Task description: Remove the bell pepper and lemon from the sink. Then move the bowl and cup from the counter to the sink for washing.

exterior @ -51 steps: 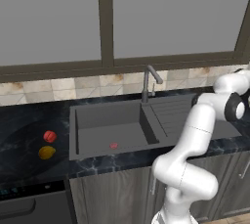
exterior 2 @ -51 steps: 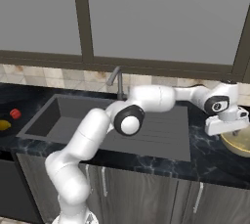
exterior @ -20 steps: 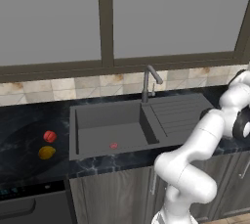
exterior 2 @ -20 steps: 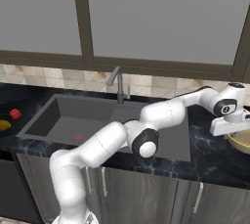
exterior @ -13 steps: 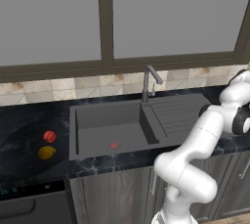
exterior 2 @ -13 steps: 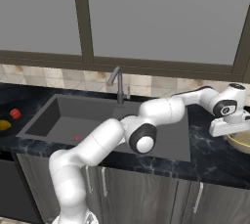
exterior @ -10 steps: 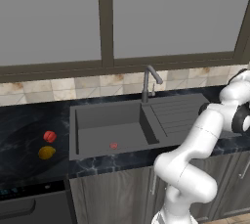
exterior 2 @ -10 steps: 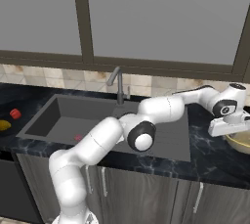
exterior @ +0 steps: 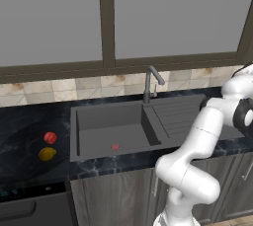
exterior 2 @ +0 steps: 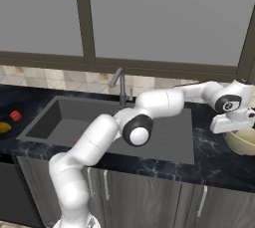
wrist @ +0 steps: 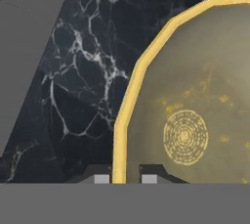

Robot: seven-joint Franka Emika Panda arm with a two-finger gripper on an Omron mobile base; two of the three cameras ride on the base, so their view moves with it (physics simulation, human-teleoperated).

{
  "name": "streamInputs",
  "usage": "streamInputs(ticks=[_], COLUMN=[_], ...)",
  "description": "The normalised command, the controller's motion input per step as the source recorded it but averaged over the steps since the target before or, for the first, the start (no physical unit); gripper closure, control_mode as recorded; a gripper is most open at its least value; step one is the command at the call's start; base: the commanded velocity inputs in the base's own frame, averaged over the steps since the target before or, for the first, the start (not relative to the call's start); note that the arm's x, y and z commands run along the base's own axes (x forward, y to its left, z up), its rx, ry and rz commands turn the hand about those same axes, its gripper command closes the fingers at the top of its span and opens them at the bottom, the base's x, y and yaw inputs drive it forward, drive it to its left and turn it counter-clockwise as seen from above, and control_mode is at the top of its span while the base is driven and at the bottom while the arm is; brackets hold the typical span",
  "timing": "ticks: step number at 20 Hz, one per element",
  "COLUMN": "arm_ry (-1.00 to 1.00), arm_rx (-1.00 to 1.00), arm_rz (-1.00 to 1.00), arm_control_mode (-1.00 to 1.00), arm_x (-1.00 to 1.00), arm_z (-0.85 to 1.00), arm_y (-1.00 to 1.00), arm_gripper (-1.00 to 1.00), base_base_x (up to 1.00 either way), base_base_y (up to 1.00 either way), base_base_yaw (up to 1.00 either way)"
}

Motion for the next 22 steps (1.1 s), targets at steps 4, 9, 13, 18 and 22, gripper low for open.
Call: streamInputs(ticks=[4, 9, 13, 18, 22], arm_ry=[-0.09, -0.18, -0.19, -0.05, 0.0], arm_rx=[-0.01, 0.0, 0.0, -0.04, -0.14], arm_rz=[0.0, 0.0, 0.0, 0.0, 0.02], arm_control_mode=[-1.0, -1.0, -1.0, -1.0, -1.0], arm_x=[-0.22, -0.29, -0.27, -0.21, -0.15], arm_z=[0.35, 0.25, 0.22, 0.25, 0.32], arm_y=[0.22, 0.31, 0.37, 0.39, 0.38], arm_gripper=[1.0, 1.0, 1.0, 1.0, 1.0], base_base_x=[0.0, 0.0, 0.0, 0.0, 0.0], base_base_y=[0.0, 0.0, 0.0, 0.0, 0.0], base_base_yaw=[0.0, 0.0, 0.0, 0.0, 0.0])
